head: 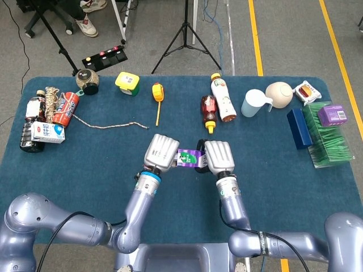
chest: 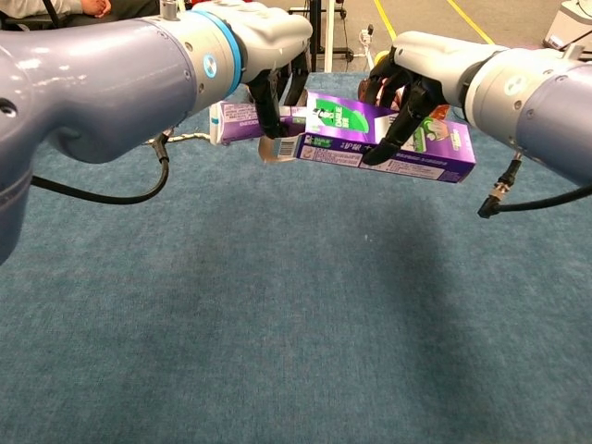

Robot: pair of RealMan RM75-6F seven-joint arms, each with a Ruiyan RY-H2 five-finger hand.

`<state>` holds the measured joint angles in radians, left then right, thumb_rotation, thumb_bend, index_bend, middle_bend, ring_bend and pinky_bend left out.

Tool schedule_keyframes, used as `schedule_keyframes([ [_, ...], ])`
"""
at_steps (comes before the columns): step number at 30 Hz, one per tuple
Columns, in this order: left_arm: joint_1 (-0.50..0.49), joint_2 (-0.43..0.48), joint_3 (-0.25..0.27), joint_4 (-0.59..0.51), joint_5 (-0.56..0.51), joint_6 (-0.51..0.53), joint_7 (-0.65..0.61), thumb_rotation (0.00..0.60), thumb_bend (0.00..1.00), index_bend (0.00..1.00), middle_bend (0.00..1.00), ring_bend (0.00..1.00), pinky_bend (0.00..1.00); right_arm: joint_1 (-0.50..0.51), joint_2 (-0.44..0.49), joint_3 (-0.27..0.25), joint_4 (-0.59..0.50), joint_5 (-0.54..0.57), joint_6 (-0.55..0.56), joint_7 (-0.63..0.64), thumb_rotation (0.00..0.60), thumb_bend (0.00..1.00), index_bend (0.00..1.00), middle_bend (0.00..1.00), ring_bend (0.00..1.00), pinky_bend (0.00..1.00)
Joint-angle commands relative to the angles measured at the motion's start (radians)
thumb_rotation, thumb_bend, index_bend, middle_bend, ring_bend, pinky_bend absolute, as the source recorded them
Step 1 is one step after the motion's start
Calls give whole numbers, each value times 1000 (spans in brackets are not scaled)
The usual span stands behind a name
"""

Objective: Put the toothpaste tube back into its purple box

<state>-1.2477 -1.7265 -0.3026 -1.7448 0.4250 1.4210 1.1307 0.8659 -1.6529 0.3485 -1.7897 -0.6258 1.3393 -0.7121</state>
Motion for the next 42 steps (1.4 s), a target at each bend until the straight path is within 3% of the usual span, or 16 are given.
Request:
schedule_keyframes([
  [1,0,-15,-3,7,9,8,1,600,378,664,588,497,666,-3,-1,2,-2,-4,0,8,600,341,546,685,672,785],
  [9,11,-32,-6,11,38,14,-3,600,371,652,580,497,652,-14,4,8,-4,-15,-6,37,600,340,547,687,672,784],
  [11,17,-29,-7,6,49,11,-12,600,365,508,479,487,641,-19,5,12,-1,-19,-9,53,600,342,550,689,672,784],
  [15,33,-14,-9,-13,81,16,-32,600,337,95,140,357,598,-32,9,25,5,-23,-16,93,600,351,554,692,672,784],
  [17,43,-1,-9,-29,93,18,-38,600,326,16,44,296,578,-38,16,25,9,-27,-21,106,600,353,556,693,672,784],
  [20,57,19,-12,-52,98,19,-44,600,312,0,0,246,564,-47,26,26,13,-33,-30,125,600,356,557,694,672,784],
  [32,121,169,-38,-213,113,40,-71,600,303,0,0,192,534,-83,84,49,53,-30,-88,219,600,374,560,697,672,784],
  [37,174,297,-61,-310,133,28,-128,600,292,0,0,173,519,-99,116,58,81,-37,-124,268,600,373,560,697,668,784],
  [42,275,496,-67,-383,153,-27,-238,600,276,0,0,129,462,-129,163,88,100,-45,-191,382,600,374,561,697,662,780],
])
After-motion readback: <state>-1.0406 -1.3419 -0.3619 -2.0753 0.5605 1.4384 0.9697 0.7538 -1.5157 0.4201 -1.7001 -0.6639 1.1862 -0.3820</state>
